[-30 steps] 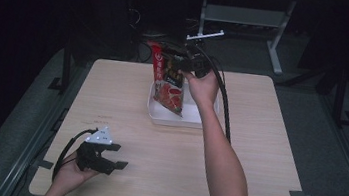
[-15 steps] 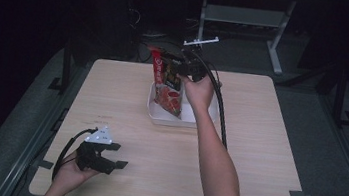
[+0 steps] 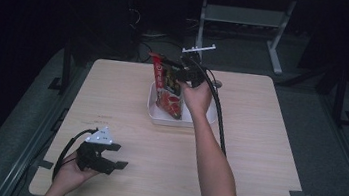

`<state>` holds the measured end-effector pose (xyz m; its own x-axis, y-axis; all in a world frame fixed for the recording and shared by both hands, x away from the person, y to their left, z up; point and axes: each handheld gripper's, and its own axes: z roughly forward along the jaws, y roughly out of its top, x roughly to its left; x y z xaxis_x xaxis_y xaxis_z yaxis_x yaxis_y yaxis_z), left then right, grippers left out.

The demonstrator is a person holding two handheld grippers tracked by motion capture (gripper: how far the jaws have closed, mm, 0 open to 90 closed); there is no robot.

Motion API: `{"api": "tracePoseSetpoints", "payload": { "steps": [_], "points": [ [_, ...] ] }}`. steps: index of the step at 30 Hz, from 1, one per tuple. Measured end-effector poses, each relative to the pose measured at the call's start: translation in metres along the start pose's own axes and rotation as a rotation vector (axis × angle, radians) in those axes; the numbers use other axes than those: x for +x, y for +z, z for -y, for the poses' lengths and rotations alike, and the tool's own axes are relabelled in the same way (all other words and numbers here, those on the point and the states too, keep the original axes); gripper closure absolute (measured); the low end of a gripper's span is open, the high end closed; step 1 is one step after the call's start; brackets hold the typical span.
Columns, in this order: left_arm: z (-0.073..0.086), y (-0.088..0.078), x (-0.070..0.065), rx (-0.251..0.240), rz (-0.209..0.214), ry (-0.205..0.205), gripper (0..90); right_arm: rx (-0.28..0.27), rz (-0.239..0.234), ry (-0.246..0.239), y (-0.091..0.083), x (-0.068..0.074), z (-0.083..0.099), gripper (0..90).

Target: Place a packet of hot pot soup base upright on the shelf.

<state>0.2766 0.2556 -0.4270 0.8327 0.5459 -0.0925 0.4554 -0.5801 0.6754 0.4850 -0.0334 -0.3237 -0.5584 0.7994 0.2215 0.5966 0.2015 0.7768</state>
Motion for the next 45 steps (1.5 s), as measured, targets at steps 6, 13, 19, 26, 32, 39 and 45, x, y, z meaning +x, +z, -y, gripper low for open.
{"api": "tracePoseSetpoints", "payload": {
  "steps": [6,13,19,26,32,39,45],
  "points": [
    [-0.001,0.002,-0.001,0.002,0.002,-0.001,29.8,0.028,-0.012,-0.009,-0.001,-0.001,0.003,66.7],
    [-0.002,0.003,-0.003,0.004,0.004,-0.001,29.6,0.063,-0.025,-0.016,-0.007,-0.005,0.004,63.9],
    [-0.001,0.003,-0.003,0.002,0.004,-0.002,29.6,0.069,-0.031,-0.024,-0.014,-0.008,0.006,63.8],
    [-0.002,0.003,-0.004,0.003,0.003,0.001,29.6,0.078,-0.039,-0.026,-0.017,-0.010,0.011,64.0],
    [-0.002,0.003,-0.004,0.003,0.004,0.003,29.6,0.086,-0.043,-0.026,-0.019,-0.013,0.016,63.9],
    [-0.002,0.004,-0.004,0.003,0.004,0.000,29.3,0.083,-0.044,-0.027,-0.021,-0.016,0.020,64.0],
    [-0.002,0.004,-0.004,0.003,0.004,-0.001,29.3,0.086,-0.060,-0.021,-0.022,-0.018,0.022,61.7]
  ]
}}
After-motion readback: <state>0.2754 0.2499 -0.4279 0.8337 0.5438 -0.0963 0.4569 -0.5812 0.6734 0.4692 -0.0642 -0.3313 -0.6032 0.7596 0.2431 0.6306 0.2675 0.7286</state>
